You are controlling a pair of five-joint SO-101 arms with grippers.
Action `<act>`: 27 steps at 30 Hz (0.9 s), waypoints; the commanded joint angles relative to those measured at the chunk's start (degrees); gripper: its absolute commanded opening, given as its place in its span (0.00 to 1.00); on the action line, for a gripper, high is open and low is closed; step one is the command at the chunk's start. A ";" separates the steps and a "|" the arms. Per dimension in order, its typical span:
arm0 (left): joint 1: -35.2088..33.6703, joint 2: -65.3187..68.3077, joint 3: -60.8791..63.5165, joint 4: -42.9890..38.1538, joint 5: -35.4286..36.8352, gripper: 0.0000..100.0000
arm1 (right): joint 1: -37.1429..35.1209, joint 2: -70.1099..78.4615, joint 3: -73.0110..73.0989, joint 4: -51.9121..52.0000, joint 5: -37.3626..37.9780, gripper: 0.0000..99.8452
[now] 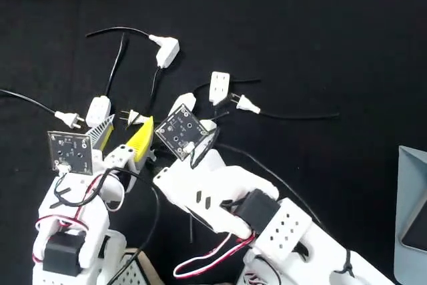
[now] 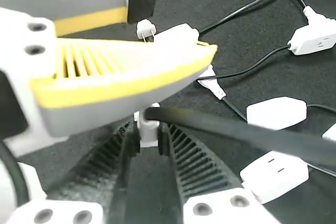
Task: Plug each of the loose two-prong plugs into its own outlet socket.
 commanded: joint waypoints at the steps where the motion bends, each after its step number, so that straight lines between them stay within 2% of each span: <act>1: 0.13 -0.09 -3.38 0.26 -0.88 0.25 | 1.32 -1.10 -0.48 0.09 -0.18 0.01; 9: -11.82 0.26 -3.30 0.18 -0.97 0.25 | 12.40 -1.10 -0.75 0.00 -0.18 0.01; 14: -14.99 5.01 -3.38 0.26 -1.23 0.25 | 19.34 -1.01 -0.75 -0.53 -0.18 0.01; 18: -15.87 16.79 -7.43 -0.35 -2.46 0.27 | 21.01 -0.84 -0.48 -0.97 -0.18 0.01; 23: -19.38 35.96 -17.01 0.18 -8.09 0.34 | 21.27 -0.66 2.95 -6.42 -0.18 0.01; 27: -22.46 52.57 -26.42 0.18 -14.51 0.36 | 21.27 -0.66 4.09 -8.09 -0.18 0.01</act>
